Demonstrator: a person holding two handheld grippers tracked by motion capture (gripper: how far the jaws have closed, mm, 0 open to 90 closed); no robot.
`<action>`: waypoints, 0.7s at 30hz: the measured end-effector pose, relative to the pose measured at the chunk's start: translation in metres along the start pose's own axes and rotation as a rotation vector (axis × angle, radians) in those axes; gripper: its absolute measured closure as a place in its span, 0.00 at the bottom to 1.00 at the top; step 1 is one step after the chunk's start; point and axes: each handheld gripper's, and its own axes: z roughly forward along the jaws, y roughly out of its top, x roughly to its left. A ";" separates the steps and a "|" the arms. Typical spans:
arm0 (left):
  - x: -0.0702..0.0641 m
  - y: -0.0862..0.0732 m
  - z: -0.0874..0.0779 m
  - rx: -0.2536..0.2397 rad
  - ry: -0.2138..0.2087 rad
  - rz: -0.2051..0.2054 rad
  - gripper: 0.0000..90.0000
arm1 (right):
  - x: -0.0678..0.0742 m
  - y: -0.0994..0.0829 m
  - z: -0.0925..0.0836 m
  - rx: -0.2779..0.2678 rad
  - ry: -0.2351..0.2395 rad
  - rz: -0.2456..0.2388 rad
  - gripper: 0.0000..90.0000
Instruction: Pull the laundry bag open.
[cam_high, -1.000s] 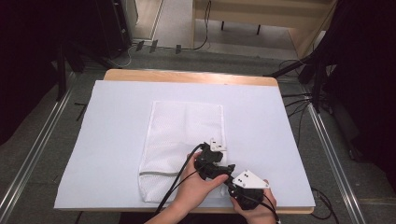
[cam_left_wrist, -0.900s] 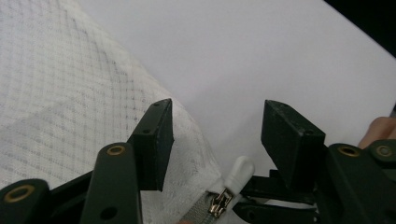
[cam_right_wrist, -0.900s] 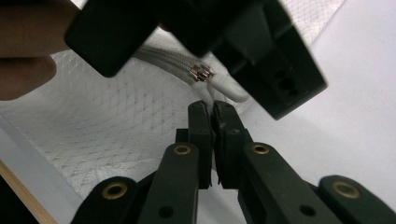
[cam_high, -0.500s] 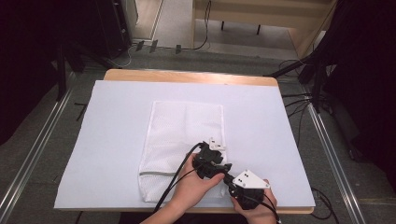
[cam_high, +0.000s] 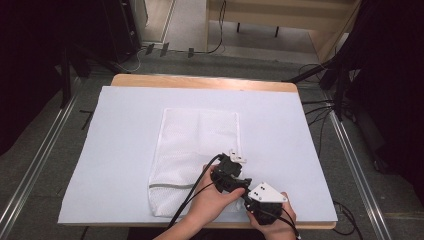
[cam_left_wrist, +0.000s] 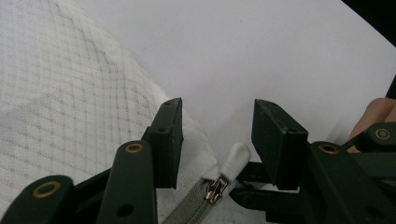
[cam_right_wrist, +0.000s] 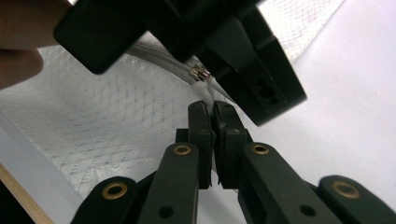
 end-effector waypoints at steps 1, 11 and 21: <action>0.001 0.000 -0.001 -0.003 0.004 -0.002 0.63 | 0.000 0.000 0.000 0.001 0.000 0.003 0.98; 0.009 -0.003 -0.015 -0.036 -0.025 -0.014 0.69 | -0.002 0.000 0.001 0.002 -0.004 0.002 0.98; 0.013 -0.007 -0.018 -0.044 -0.078 -0.022 0.86 | -0.002 0.000 0.002 0.005 -0.009 0.006 0.98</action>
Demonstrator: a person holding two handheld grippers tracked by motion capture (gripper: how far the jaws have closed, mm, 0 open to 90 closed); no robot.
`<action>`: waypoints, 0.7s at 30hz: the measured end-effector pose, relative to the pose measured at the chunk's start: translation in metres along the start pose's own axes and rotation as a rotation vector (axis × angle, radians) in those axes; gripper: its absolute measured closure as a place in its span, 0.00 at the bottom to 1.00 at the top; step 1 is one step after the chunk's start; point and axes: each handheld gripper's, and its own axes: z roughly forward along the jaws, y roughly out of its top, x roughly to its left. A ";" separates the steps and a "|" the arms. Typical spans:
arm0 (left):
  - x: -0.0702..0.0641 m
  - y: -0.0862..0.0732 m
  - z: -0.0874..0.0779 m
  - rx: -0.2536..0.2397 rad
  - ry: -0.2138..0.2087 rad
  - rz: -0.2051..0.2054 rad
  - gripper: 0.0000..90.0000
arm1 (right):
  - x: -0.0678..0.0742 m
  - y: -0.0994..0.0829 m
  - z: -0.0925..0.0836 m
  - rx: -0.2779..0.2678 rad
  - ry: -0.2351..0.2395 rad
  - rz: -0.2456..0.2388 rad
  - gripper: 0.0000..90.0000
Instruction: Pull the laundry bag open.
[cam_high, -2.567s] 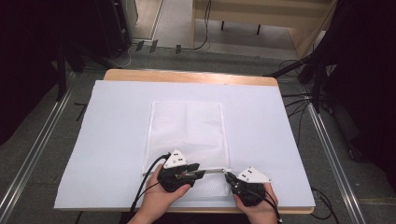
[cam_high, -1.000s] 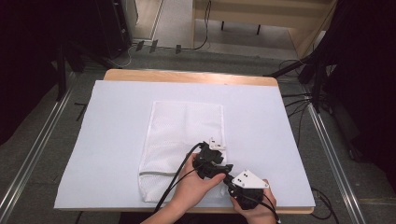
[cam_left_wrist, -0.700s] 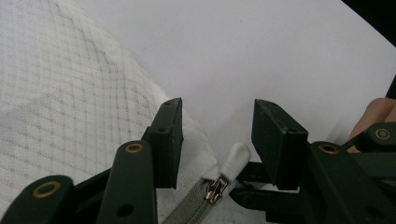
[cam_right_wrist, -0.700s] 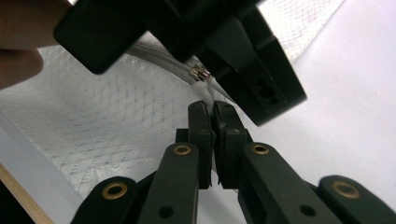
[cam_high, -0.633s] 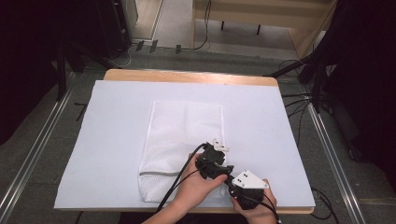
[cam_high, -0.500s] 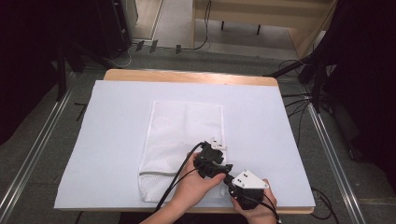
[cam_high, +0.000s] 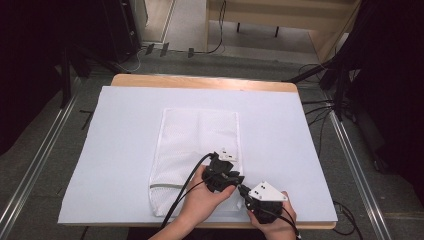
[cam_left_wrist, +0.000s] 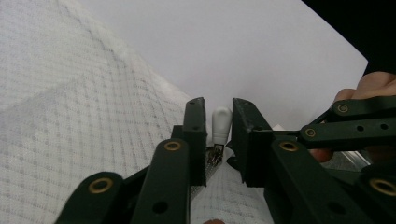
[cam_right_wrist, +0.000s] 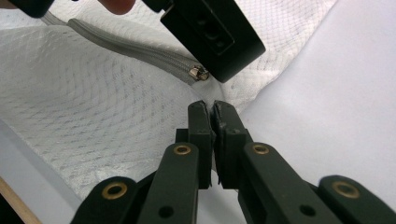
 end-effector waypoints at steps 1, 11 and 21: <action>0.001 0.000 0.000 -0.001 -0.008 0.002 0.89 | 0.000 0.000 0.000 0.000 0.000 0.000 0.98; 0.003 -0.004 -0.008 -0.017 -0.020 0.057 0.92 | -0.006 -0.001 0.000 0.016 0.007 0.044 0.98; 0.014 -0.016 -0.016 -0.030 -0.071 0.042 0.98 | -0.008 0.002 -0.003 -0.001 -0.024 0.057 0.99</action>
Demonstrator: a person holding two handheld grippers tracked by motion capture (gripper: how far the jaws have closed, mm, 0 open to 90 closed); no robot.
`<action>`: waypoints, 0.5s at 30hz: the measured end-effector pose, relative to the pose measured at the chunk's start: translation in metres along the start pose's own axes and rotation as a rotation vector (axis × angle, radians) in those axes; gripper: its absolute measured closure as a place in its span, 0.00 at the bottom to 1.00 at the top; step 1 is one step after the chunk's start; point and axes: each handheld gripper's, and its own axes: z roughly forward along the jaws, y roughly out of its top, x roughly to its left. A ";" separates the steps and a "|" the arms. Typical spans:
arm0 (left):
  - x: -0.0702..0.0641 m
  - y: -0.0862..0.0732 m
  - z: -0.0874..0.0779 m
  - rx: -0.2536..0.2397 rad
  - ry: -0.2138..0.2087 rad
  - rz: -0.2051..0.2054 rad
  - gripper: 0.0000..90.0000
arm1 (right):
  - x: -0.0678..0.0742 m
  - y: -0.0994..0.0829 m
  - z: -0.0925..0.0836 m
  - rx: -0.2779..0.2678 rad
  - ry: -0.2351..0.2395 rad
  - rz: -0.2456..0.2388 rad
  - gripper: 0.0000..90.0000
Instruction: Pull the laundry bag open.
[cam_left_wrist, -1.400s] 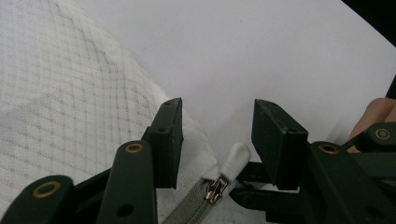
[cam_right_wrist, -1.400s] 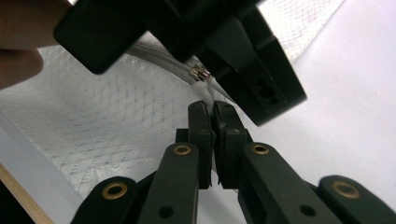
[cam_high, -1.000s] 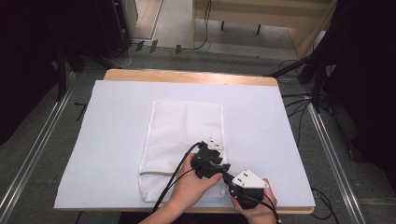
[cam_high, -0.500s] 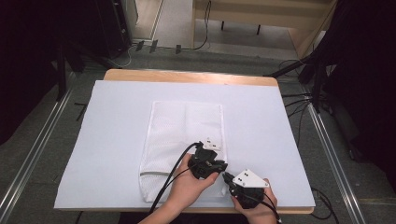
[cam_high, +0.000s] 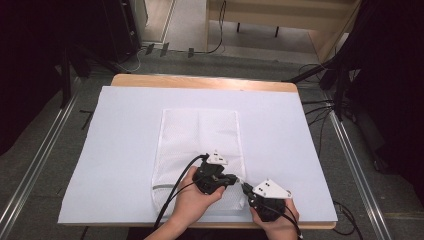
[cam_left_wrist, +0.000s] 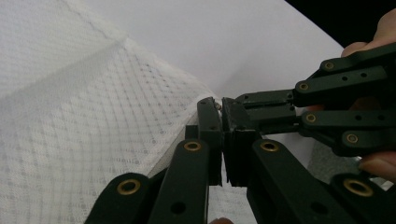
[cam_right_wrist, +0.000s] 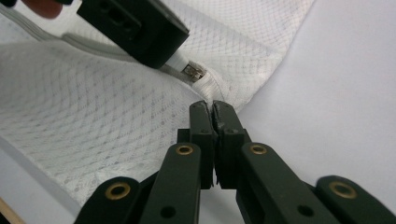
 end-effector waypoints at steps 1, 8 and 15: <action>0.000 0.000 0.000 0.000 0.000 0.000 0.98 | 0.000 0.000 0.000 0.000 0.000 0.000 0.99; 0.004 -0.003 -0.003 0.004 -0.020 -0.016 0.98 | 0.001 0.002 -0.002 -0.009 0.000 -0.008 1.00; 0.008 -0.007 -0.004 0.009 -0.030 -0.029 0.98 | 0.001 0.003 -0.003 -0.012 0.005 -0.016 1.00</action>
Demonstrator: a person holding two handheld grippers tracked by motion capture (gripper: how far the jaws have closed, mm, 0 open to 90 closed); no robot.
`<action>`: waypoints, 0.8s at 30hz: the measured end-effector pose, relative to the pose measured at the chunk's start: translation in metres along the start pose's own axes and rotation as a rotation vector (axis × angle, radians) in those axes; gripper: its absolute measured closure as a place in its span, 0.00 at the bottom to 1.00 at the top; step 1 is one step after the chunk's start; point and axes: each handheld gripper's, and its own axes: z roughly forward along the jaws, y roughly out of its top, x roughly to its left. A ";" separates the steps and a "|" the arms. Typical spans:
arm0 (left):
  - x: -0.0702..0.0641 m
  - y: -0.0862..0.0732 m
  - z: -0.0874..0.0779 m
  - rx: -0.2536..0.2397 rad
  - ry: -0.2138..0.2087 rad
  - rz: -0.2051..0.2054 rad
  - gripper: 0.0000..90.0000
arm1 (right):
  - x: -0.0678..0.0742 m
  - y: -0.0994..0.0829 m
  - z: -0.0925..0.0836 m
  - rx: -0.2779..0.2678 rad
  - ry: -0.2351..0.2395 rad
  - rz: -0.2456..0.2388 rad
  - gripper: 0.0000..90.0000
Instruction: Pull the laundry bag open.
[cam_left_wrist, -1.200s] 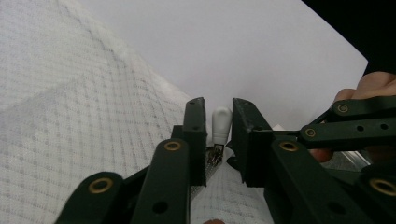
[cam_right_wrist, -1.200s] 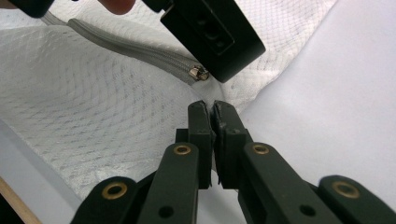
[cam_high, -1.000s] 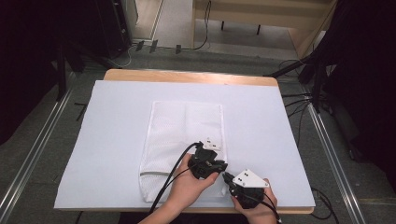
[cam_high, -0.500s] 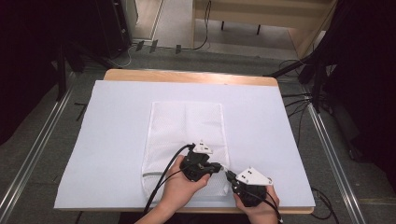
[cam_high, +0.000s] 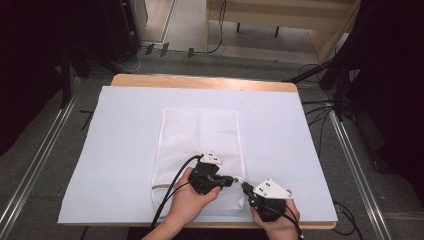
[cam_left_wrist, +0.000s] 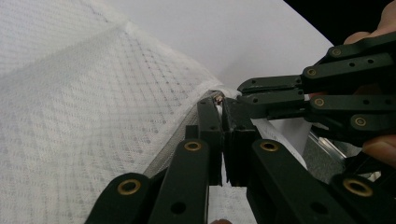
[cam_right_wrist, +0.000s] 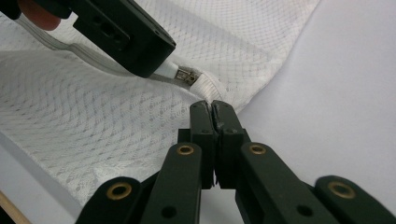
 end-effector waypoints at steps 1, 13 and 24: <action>0.001 -0.001 0.000 -0.002 -0.001 -0.004 0.98 | 0.000 0.000 0.000 -0.001 0.001 -0.001 1.00; 0.022 -0.013 -0.019 -0.019 0.049 -0.048 0.98 | -0.013 0.001 -0.008 -0.014 -0.039 0.029 1.00; 0.043 -0.036 -0.047 -0.022 0.099 -0.078 0.98 | -0.007 0.005 -0.013 -0.041 -0.042 0.006 1.00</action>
